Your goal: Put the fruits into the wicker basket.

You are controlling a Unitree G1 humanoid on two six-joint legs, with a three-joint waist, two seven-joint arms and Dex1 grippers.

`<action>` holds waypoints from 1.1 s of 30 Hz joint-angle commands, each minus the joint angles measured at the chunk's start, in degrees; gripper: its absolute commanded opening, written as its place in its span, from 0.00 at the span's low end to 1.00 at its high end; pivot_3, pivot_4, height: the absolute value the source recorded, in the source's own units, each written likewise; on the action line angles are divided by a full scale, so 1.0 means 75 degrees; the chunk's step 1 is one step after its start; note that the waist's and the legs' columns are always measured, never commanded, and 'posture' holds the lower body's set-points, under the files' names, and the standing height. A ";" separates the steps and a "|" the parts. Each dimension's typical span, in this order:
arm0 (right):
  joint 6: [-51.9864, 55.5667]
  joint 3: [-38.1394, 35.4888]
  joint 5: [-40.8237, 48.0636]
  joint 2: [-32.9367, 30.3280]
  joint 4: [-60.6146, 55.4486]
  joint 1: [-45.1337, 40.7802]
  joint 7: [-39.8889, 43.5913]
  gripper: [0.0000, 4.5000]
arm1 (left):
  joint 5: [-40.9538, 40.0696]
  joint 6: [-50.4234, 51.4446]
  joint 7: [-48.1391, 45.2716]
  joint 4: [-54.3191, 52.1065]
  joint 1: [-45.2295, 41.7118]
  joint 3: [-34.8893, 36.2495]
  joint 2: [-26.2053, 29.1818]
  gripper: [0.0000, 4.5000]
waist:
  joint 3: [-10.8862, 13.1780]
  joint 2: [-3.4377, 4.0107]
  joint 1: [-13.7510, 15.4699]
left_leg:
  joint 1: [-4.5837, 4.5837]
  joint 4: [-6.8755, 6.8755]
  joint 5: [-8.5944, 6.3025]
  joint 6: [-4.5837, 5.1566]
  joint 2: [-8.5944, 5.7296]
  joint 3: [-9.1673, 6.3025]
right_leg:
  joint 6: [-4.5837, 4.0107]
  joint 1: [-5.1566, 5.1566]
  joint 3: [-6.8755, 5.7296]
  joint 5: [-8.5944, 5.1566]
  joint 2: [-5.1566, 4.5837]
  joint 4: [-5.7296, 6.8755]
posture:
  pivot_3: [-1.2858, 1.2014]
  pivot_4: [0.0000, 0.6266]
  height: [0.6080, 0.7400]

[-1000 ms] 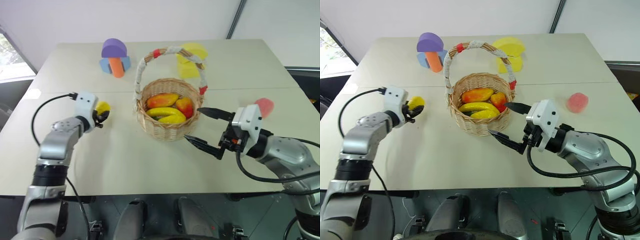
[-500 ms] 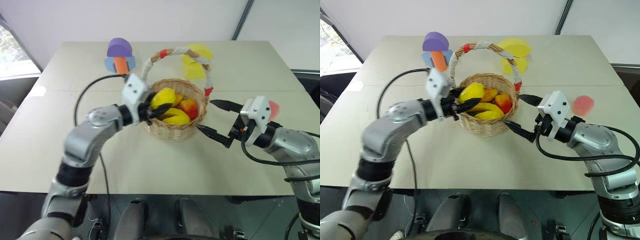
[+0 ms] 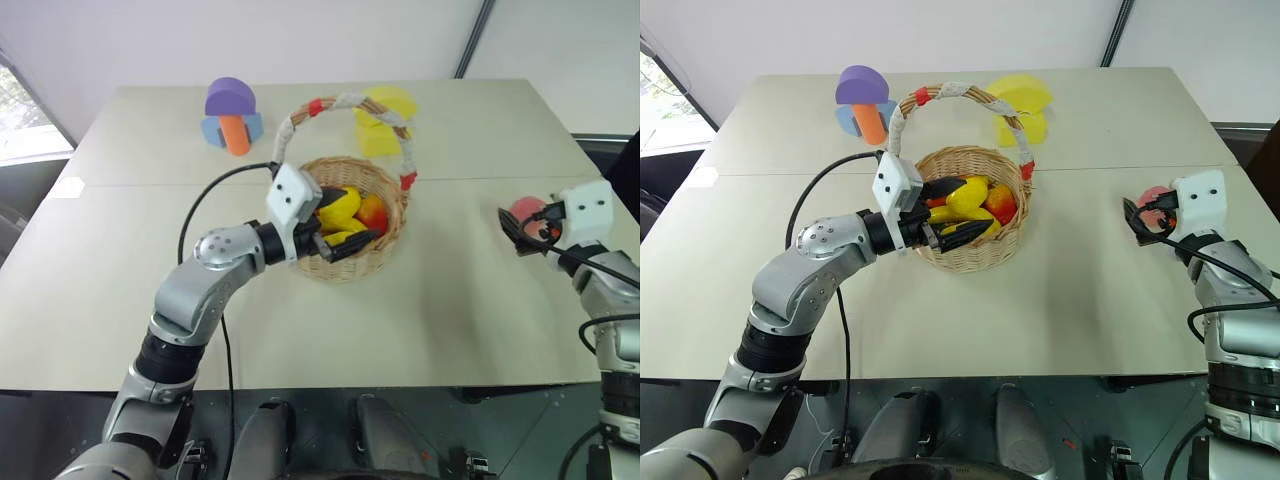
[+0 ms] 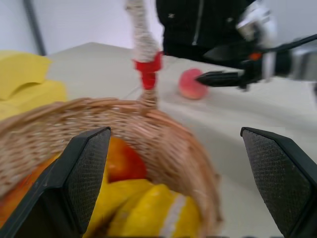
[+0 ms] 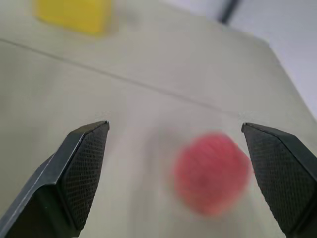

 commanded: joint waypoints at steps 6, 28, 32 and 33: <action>-0.1114 -0.0124 -0.0108 0.0171 0.3052 -0.1662 -0.0081 1.00 | -0.0265 0.0223 -0.0068 -0.0754 0.0250 0.0002 0.0286 1.00 | 0.0000 0.0004 -0.0003 | 0.0005 0.0004 -0.0004 0.0010 -0.0002 0.0009 | 0.0000 0.0000 0.0001 0.0000 0.0011 0.0012 | 0.52 0.24 1.00; -0.0195 0.0819 0.2204 -0.0791 -0.3828 0.0495 0.3196 0.52 | -0.0343 -0.1083 -0.0707 -0.0150 0.1727 0.1971 0.1517 1.00 | -0.0001 0.0020 -0.0034 | 0.0002 0.0002 -0.0006 0.0013 0.0012 0.0007 | 0.0001 -0.0013 0.0005 -0.0001 0.0010 0.0017 | 0.52 0.24 1.00; 0.0898 0.1559 0.2952 -0.0333 -0.4990 -0.0127 0.2802 0.52 | -0.0317 -0.1628 -0.1130 0.0079 0.2048 0.2242 0.1868 1.00 | 0.0001 0.0010 0.0010 | 0.0009 0.0004 -0.0005 0.0010 0.0016 -0.0007 | 0.0001 0.0003 0.0001 0.0000 0.0007 0.0013 | 0.52 0.24 1.00; 0.1123 0.1902 0.2872 -0.0141 -0.5078 -0.0372 0.2599 0.52 | -0.0358 -0.1679 -0.1171 0.0107 0.2066 0.2275 0.1896 1.00 | -0.0001 0.0007 0.0020 | 0.0009 0.0006 -0.0004 0.0009 0.0013 -0.0008 | 0.0000 0.0007 -0.0001 0.0000 0.0000 0.0011 | 0.52 0.24 1.00</action>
